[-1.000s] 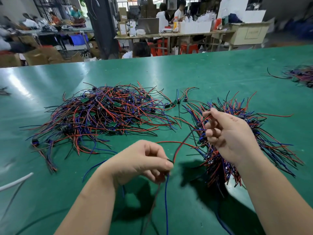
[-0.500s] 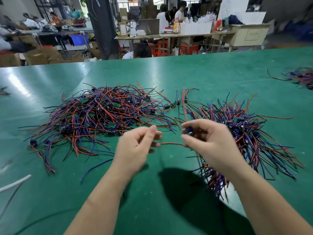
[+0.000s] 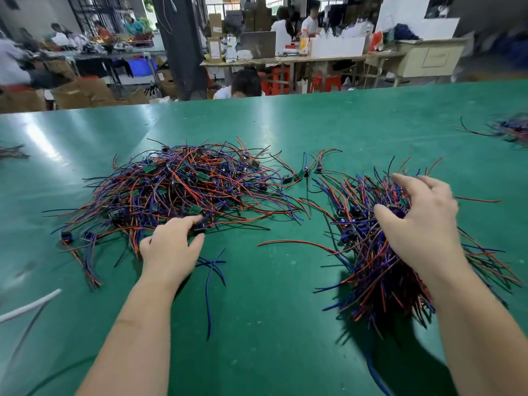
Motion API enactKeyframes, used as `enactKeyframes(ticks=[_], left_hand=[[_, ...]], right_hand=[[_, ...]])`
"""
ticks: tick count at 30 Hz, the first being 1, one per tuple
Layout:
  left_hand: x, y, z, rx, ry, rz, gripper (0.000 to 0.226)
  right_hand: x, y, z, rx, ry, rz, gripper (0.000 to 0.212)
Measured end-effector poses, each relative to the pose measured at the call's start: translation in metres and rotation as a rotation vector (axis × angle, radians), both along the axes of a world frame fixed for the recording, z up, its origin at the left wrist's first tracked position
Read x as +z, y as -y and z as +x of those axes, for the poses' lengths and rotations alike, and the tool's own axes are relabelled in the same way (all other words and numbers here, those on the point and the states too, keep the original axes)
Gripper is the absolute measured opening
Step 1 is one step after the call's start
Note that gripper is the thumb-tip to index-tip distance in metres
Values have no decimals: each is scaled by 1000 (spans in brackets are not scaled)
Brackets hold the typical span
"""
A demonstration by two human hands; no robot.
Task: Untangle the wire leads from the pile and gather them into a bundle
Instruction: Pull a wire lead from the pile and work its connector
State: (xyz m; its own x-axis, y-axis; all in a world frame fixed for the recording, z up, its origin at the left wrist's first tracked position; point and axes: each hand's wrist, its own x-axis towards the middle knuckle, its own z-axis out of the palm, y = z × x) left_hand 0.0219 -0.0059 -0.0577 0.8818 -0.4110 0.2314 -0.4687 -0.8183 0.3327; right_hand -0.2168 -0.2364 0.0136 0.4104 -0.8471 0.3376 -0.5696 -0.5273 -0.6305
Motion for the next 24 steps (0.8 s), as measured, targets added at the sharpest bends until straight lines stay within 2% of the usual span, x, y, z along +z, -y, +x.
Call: enactKeyframes(ticks=[3, 5, 7, 9, 11, 13, 14, 16, 18, 21, 24], left_hand=[[5, 1, -6, 38, 88, -93, 16], [7, 2, -11, 45, 129, -191, 15], [13, 4, -19, 49, 211, -336, 15], [28, 8, -32, -4, 234, -563, 13], [47, 15, -50, -137, 37, -907, 7], [65, 24, -74, -269, -293, -1211, 10], [69, 29, -85, -325, -483, -1302, 11], [73, 37, -104, -386, -804, -1323, 13], [73, 42, -118, -420, -1002, -1243, 11], [69, 48, -130, -468, -1167, -1137, 15], [65, 51, -134, -496, -1217, -1088, 20]], right_hand=[[-3, -7, 4, 75, 45, -11, 45], [-4, -13, 6, 132, 127, -58, 36], [-4, -20, 8, 198, 235, -114, 25], [-4, -28, 10, 293, 322, -80, 22], [-5, -36, 12, 421, 372, 82, 26], [-5, -45, 15, 569, 394, 271, 26], [-5, -49, 16, 643, 409, 359, 23], [-7, -53, 18, 766, 444, 529, 14], [-9, -55, 20, 837, 487, 671, 22], [-9, -57, 22, 875, 615, 816, 23], [-8, -55, 22, 853, 747, 990, 29]])
